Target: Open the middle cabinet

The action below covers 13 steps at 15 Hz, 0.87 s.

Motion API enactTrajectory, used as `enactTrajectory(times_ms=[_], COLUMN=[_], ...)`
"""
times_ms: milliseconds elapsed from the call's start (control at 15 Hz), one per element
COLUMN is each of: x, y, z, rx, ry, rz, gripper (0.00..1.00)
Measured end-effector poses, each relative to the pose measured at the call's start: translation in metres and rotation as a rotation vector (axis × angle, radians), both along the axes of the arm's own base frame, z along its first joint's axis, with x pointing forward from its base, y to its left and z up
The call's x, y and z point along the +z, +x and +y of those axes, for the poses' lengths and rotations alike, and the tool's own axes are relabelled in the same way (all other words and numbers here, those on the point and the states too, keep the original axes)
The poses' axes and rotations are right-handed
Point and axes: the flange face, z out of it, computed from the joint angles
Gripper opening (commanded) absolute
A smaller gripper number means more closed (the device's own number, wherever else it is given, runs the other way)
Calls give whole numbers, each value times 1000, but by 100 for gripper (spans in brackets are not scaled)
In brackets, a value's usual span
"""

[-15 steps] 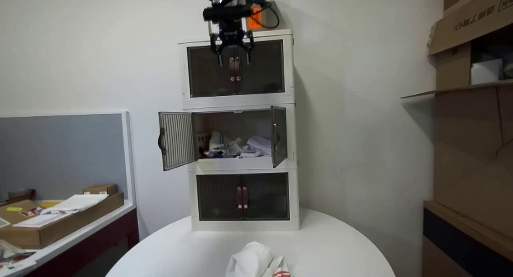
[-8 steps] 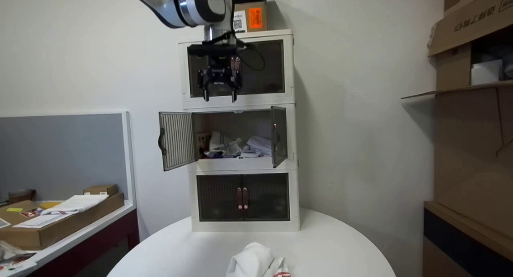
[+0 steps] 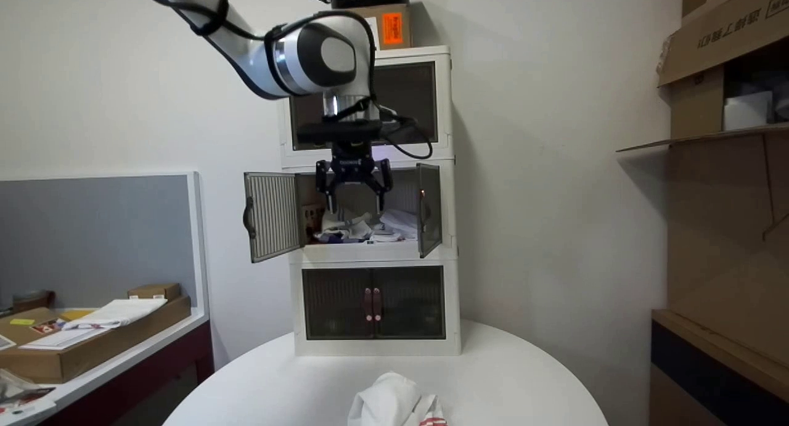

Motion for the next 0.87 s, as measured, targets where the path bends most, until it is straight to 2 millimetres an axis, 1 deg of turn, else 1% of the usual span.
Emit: enactTrajectory(times_ms=[133,200,333,467,533,600,667,733,867], x=[-36,-52,-79,-100,-107,-111,-112,-113,-113], y=[-10,-16,-25,-34,-39,-43,-45,-45,-45], z=[-10,-11,-7,6,15,25,31,32,28], rx=[46,72,122,164,167,153,161,162,154], ry=[-40,-57,-82,-86,-70,-39,-33,-33,-35], rz=[-48,-79,-141,-200,-228,-252,-253,-252,-251], gripper=[100,100,100,100,100,100,100,100,100])
